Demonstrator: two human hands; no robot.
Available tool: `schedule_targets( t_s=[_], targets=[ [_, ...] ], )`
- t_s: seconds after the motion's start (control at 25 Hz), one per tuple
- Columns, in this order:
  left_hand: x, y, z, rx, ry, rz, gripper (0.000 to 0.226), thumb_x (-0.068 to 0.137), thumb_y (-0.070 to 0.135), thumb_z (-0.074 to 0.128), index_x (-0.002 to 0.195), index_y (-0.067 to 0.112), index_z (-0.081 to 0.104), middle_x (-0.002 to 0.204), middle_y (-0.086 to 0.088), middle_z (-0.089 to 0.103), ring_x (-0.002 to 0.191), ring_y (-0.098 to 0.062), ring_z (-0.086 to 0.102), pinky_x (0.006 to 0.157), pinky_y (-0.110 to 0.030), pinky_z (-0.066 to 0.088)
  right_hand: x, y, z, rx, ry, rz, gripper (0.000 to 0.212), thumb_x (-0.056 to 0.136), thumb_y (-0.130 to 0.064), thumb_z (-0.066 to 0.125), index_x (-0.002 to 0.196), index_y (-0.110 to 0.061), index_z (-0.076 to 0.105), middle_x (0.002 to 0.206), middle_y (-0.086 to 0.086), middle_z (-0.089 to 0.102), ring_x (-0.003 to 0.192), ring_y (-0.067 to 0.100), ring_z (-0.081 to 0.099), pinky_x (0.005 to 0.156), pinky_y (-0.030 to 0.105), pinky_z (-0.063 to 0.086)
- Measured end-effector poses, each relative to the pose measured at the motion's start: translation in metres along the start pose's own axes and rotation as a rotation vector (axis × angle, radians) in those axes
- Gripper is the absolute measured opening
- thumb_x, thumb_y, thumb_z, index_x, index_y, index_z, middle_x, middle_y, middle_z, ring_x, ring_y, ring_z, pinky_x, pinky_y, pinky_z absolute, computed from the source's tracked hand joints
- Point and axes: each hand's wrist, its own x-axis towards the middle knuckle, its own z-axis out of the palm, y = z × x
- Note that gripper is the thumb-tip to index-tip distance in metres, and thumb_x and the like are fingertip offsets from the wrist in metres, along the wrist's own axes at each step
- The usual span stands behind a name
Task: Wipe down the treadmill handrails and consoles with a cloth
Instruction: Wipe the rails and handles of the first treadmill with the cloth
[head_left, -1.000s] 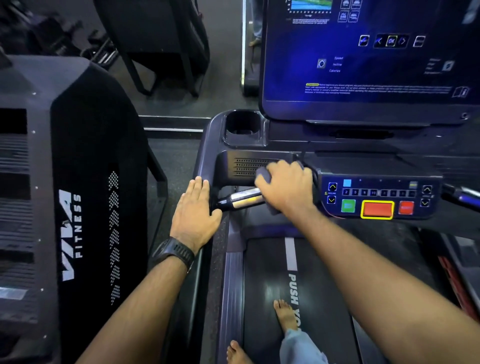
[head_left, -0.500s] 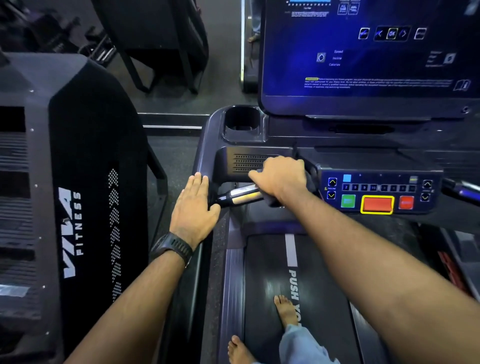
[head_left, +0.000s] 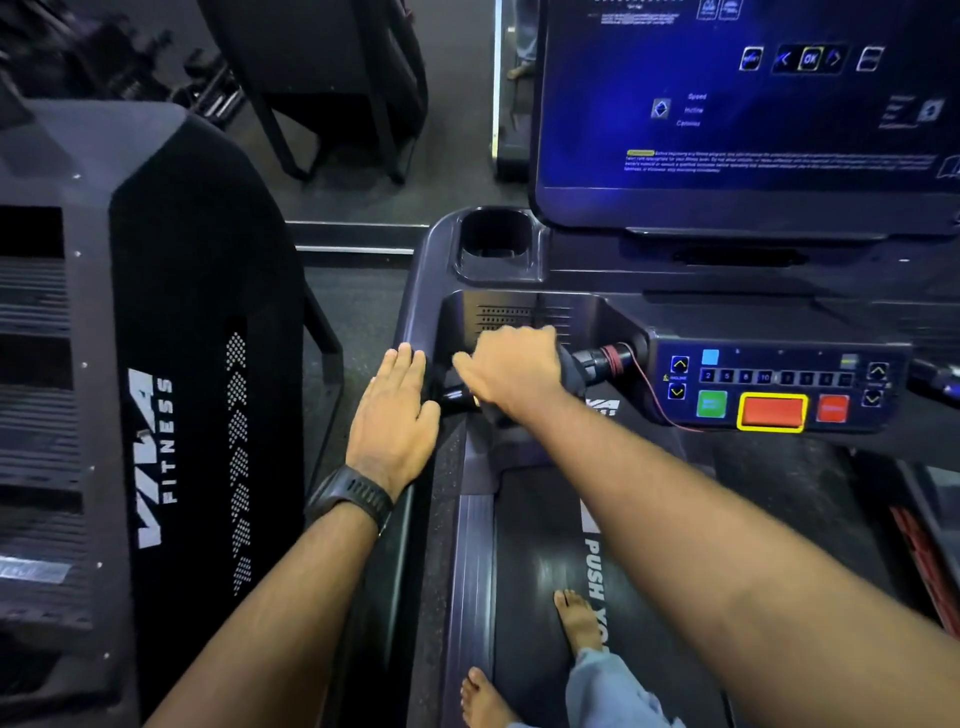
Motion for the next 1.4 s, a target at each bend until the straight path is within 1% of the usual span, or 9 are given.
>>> schedule_targets(
  t_s=[0.08, 0.32, 0.48, 0.6, 0.72, 0.96, 1.12, 1.28, 1.4],
  targets=[
    [-0.001, -0.002, 0.001, -0.028, 0.013, -0.006, 0.073, 0.083, 0.021, 0.030, 0.155, 0.011, 0.028, 0.164, -0.005, 0.017, 0.152, -0.016, 0.008, 0.125, -0.036, 0.009, 0.008, -0.009, -0.004, 0.016, -0.094, 0.038, 0.040, 0.089, -0.040, 0.039, 0.093, -0.016, 0.071, 0.100, 0.009, 0.071, 0.093, 0.029, 0.063, 0.087, 0.044, 0.038],
    [-0.003, -0.001, -0.001, -0.101, 0.038, -0.029, 0.078, 0.077, 0.022, 0.025, 0.154, 0.014, 0.031, 0.163, 0.001, 0.020, 0.152, -0.010, 0.009, 0.124, -0.029, 0.008, -0.007, -0.031, 0.006, -0.024, 0.018, -0.095, 0.034, 0.093, -0.032, 0.040, 0.084, -0.018, 0.070, 0.092, 0.005, 0.072, 0.086, 0.028, 0.063, 0.083, 0.043, 0.034],
    [-0.005, 0.001, -0.002, -0.109, 0.021, -0.034, 0.078, 0.076, 0.021, 0.026, 0.154, 0.014, 0.032, 0.163, 0.001, 0.020, 0.151, -0.009, 0.008, 0.124, -0.031, 0.009, -0.030, -0.038, 0.029, -0.059, 0.182, -0.007, 0.023, 0.089, -0.031, 0.051, 0.084, -0.017, 0.068, 0.084, 0.003, 0.065, 0.087, 0.028, 0.059, 0.097, 0.052, 0.038],
    [-0.001, 0.000, -0.003, -0.085, 0.021, -0.028, 0.077, 0.077, 0.022, 0.027, 0.153, 0.014, 0.032, 0.163, -0.001, 0.019, 0.152, -0.012, 0.009, 0.125, -0.034, 0.010, -0.026, -0.029, 0.040, -0.045, 0.252, -0.131, 0.026, 0.088, -0.037, 0.051, 0.085, -0.018, 0.068, 0.082, 0.002, 0.065, 0.084, 0.027, 0.060, 0.095, 0.051, 0.040],
    [0.000, -0.001, 0.000, 0.006, -0.008, -0.002, 0.069, 0.086, 0.017, 0.037, 0.154, 0.012, 0.029, 0.164, -0.004, 0.018, 0.152, -0.016, 0.009, 0.125, -0.039, 0.012, -0.017, -0.004, 0.017, -0.095, 0.125, -0.264, 0.038, 0.091, -0.044, 0.043, 0.094, -0.016, 0.068, 0.095, 0.006, 0.069, 0.087, 0.030, 0.061, 0.085, 0.046, 0.038],
    [0.001, -0.001, -0.001, 0.098, -0.031, 0.013, 0.069, 0.089, 0.018, 0.044, 0.154, 0.010, 0.027, 0.164, -0.007, 0.016, 0.152, -0.020, 0.009, 0.124, -0.041, 0.012, -0.006, 0.056, -0.008, 0.026, 0.031, 0.096, 0.051, 0.085, -0.056, 0.038, 0.107, -0.021, 0.065, 0.110, 0.005, 0.066, 0.104, 0.033, 0.059, 0.082, 0.043, 0.038],
    [0.002, -0.001, -0.001, 0.089, -0.026, 0.024, 0.068, 0.089, 0.014, 0.048, 0.154, 0.009, 0.027, 0.164, -0.008, 0.018, 0.152, -0.020, 0.010, 0.124, -0.042, 0.013, -0.033, 0.088, 0.024, -0.147, 0.340, -0.388, 0.062, 0.084, -0.060, 0.050, 0.133, -0.023, 0.055, 0.128, 0.005, 0.060, 0.101, 0.034, 0.059, 0.077, 0.046, 0.044],
    [0.000, 0.002, 0.000, 0.111, -0.044, 0.006, 0.073, 0.085, 0.023, 0.041, 0.155, 0.009, 0.025, 0.164, -0.009, 0.017, 0.152, -0.020, 0.010, 0.124, -0.043, 0.013, -0.026, 0.115, 0.022, -0.411, 0.351, -0.844, 0.067, 0.092, -0.042, 0.037, 0.156, -0.028, 0.025, 0.158, 0.008, 0.035, 0.124, 0.042, 0.048, 0.082, 0.052, 0.047],
    [0.000, 0.002, -0.001, 0.118, -0.053, 0.002, 0.076, 0.082, 0.026, 0.037, 0.155, 0.010, 0.024, 0.164, -0.008, 0.016, 0.153, -0.019, 0.008, 0.124, -0.043, 0.014, -0.019, 0.083, 0.024, -0.628, 0.395, -1.097, 0.060, 0.101, -0.022, 0.036, 0.158, -0.023, 0.022, 0.164, 0.010, 0.024, 0.130, 0.046, 0.044, 0.092, 0.061, 0.047]
  ],
)
